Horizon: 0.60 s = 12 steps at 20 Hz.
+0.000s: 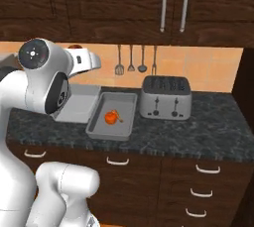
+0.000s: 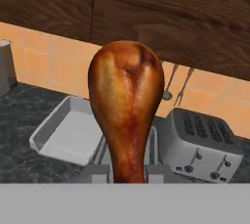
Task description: Place one squash and one chicken drumstick in each tupperware on the nearby counter, to pack two identical lunches.
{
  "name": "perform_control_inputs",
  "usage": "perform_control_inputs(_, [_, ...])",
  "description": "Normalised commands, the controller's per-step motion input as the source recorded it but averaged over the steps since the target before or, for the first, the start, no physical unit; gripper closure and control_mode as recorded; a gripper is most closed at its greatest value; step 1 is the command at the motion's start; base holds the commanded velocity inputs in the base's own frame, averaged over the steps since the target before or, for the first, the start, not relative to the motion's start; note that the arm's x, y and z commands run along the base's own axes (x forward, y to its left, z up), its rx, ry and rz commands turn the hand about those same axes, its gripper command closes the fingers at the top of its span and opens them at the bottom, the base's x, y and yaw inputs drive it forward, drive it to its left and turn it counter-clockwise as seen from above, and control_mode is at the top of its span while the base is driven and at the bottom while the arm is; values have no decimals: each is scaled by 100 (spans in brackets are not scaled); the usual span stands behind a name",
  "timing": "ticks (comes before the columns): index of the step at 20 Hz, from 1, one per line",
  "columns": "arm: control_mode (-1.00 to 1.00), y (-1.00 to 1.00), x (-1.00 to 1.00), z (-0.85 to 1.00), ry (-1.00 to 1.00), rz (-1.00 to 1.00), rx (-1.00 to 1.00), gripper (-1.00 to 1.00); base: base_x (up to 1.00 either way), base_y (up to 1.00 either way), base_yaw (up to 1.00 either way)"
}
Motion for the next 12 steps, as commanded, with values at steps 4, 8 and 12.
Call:
perform_control_inputs(4, [100, 0, 0, 0, 0, 0, 0, 100, 52, 100, -23])
perform_control_inputs(8, [-100, 5, 3, -17, 0, -6, -5, 100, 20, 59, -18])
perform_control_inputs(12, [-100, -24, 3, -78, 0, -18, -10, 100, 0, 0, 0])
